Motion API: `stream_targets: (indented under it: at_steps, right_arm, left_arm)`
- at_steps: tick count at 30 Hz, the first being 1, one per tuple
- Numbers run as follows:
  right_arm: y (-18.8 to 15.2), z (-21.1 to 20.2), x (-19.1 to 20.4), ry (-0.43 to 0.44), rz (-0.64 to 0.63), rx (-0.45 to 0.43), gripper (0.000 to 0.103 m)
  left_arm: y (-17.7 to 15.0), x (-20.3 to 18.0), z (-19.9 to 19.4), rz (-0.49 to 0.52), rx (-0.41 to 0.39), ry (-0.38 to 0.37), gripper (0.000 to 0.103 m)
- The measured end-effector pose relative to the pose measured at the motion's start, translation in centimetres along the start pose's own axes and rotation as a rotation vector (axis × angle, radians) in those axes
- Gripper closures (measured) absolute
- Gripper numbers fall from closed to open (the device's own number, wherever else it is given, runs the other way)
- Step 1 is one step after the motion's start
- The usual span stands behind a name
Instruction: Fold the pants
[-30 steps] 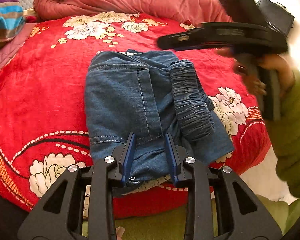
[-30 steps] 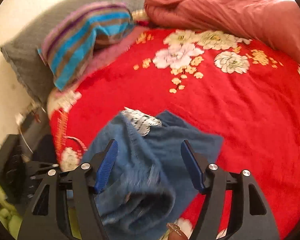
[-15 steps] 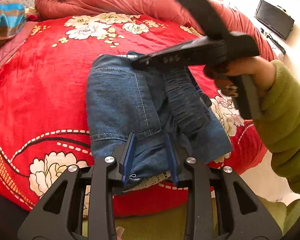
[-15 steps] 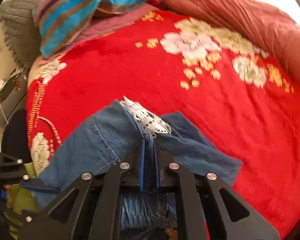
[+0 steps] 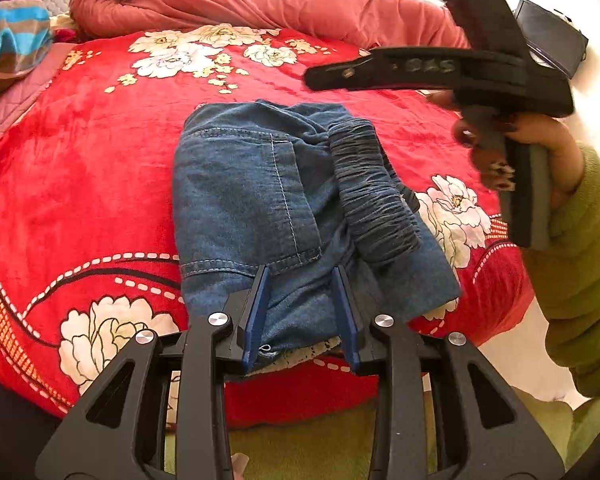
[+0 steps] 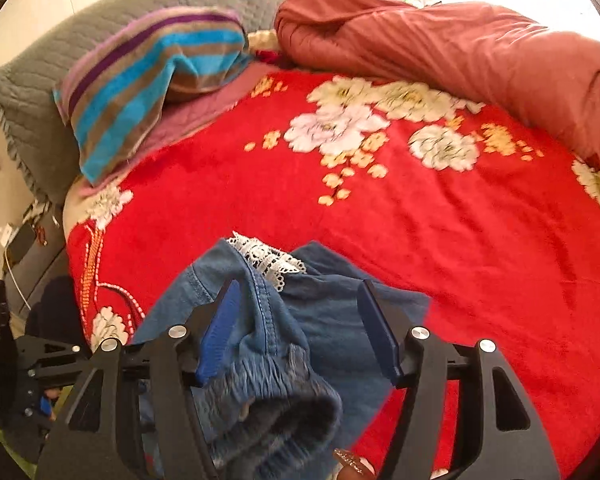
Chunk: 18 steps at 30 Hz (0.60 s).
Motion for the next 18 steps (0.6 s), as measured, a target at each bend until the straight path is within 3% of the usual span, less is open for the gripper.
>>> stream_targets:
  at_steps: [6,12,16,17,18]
  right_arm:
    - [-1.0,-3.1,0.0,0.015,0.015,-0.045,0.043]
    - [-2.6,-5.8,-0.7,-0.002,0.028,-0.075,0.043]
    - [-3.7,-7.3,-1.6,-0.012,0.053,-0.092,0.043]
    - [-3.8,-7.5,-1.8,-0.015,0.059,-0.094,0.04]
    - [-4.0,-7.8,-2.0,-0.027,0.068,-0.1,0.013]
  left_arm:
    - [-0.4,-0.3,-0.8,-0.002,-0.004,-0.012,0.075]
    - [-0.1,-0.1,-4.5,-0.032,-0.096,-0.059,0.065]
    - [0.6,1.8,-6.3,-0.09,-0.144,-0.017,0.052]
    - [0.7,2.3,-6.5,-0.103,-0.148,-0.003,0.05]
    - [0.9,2.8,-6.6,-0.117,-0.149,0.015,0.045]
Point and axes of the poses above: each gripper's, at about its wrist camera, not at the fingertips, and z roughly the way its jaws point, x to its left, y to its top, the point moved 7 cm from there along z, roughly the way its jaws point, and after that the axes turned 2 degrees about z, right-handed, at the moved point
